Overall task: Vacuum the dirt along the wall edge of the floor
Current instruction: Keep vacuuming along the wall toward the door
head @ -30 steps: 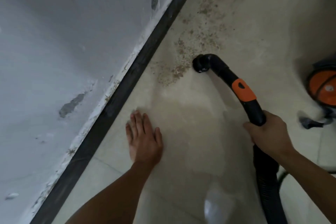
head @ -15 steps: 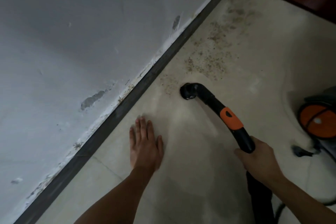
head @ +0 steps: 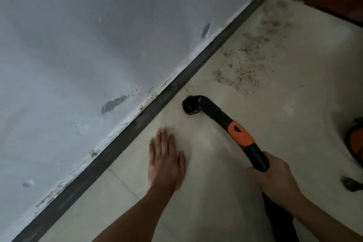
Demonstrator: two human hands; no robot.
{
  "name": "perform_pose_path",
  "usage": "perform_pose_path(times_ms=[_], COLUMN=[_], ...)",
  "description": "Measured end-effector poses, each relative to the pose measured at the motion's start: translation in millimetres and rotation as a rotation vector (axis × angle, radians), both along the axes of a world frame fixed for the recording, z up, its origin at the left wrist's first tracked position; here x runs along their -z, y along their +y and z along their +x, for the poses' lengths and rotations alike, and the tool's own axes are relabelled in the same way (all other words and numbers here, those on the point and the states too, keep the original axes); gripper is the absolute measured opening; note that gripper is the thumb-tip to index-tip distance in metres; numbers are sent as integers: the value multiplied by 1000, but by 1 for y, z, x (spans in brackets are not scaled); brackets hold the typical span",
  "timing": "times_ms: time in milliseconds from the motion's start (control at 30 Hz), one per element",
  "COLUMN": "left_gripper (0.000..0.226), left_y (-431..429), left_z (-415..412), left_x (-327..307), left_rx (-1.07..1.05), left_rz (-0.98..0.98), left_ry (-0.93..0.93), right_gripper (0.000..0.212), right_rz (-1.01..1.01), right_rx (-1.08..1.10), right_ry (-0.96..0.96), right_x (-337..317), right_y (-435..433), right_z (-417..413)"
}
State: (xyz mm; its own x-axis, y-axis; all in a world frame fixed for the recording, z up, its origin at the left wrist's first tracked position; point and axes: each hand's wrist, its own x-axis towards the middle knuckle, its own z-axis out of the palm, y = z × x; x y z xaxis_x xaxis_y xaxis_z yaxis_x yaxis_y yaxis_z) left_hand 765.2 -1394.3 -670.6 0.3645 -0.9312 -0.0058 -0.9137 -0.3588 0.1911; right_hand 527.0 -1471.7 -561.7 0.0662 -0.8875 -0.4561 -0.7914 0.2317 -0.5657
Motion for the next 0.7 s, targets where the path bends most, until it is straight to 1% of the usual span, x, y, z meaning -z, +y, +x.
perform_pose_path(times_ms=[133,267,400,533,633,700], left_gripper=[58,57,60,64,66,66], left_y=[0,-2,0,-2,-1,-1], left_z=[0,0,0,0,0,0], left_x=[2,0,0,-2,-4,-5], left_rx=[-8,-3,-14,-3,-1,9], left_rz=[-4,-3,4,4,2,18], left_ry=[18,29,31,45,61,56], right_gripper=[19,15,14,14,17,16], right_rz=[-157,-107,-88,-69,-32,-45], right_rx=[72,92,64,-27,-92,-58], right_ry=[-6,-82,-113,-109,-107,-83], right_x=[-5,-7,-3,-1,-2,-5], right_y=[-49,-76,-61,-28,-9,-3], right_z=[20,50,51,42,23,-2])
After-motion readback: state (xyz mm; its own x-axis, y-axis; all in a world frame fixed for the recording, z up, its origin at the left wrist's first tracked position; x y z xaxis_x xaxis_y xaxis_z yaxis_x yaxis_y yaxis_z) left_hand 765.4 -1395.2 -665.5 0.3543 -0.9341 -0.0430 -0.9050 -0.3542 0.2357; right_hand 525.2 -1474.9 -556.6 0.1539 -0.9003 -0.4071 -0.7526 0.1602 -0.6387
